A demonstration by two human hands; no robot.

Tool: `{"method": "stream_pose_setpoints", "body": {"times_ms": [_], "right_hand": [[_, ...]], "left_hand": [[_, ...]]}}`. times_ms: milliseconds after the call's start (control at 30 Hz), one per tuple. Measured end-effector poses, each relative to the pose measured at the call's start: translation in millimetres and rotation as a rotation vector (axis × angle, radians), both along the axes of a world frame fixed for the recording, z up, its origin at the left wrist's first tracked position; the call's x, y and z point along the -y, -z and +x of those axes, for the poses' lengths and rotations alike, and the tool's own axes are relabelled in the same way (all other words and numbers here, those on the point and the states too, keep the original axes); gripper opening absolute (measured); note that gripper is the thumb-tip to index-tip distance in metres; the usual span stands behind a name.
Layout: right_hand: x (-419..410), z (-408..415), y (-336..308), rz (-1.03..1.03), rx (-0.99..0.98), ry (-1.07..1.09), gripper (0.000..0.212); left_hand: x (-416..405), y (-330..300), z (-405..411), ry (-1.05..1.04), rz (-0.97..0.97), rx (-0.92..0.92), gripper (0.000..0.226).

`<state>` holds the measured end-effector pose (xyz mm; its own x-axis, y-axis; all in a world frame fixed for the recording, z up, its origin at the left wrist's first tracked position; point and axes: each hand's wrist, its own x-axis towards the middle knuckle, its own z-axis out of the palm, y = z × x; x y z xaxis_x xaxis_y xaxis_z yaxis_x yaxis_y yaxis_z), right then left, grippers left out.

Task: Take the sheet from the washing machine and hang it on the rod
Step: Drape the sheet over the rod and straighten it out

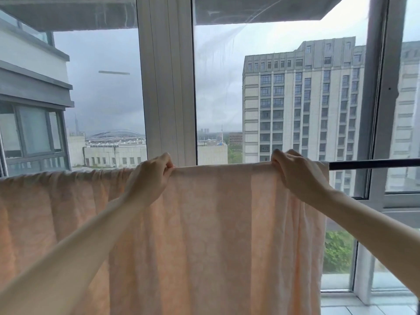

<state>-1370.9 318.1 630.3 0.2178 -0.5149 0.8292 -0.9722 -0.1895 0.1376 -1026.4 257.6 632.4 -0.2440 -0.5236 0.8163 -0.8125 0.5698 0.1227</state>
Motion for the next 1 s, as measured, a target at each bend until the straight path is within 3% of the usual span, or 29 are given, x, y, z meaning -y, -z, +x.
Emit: {"method": "stream_pose_setpoints", "body": {"times_ms": [200,267,400,533,633,833,1000], "right_hand": [[-20.0,-26.1,-5.9,0.074,0.136,0.293,0.011],[-21.9,-10.8,-6.7,0.077,0.124,0.176,0.006],[-13.0,24.9,-0.2,0.072,-0.053,-0.153,0.018],[-2.3,21.7,3.1,0.037,0.0,-0.287,0.01],[0.3,8.4,2.7,-0.001,-0.022,-0.312,0.011],[-4.0,-54.8,-7.1,0.004,-0.053,-0.24,0.018],[-22.3,-84.6,-5.1,0.021,-0.179,-0.394,0.016]], "left_hand": [[-1.7,-7.2,9.7,-0.065,0.03,-0.035,0.007],[-6.9,-7.3,-9.4,0.001,0.033,0.003,0.005],[-14.1,-2.0,-58.0,0.223,0.036,0.066,0.016],[-10.3,-0.9,-78.0,0.292,0.026,-0.055,0.008],[-7.2,3.1,-76.7,0.251,0.003,-0.106,0.003],[-10.2,8.0,-77.6,-0.042,-0.057,-0.156,0.011],[-46.2,14.3,-149.9,-0.077,-0.092,-0.095,0.013]]}}
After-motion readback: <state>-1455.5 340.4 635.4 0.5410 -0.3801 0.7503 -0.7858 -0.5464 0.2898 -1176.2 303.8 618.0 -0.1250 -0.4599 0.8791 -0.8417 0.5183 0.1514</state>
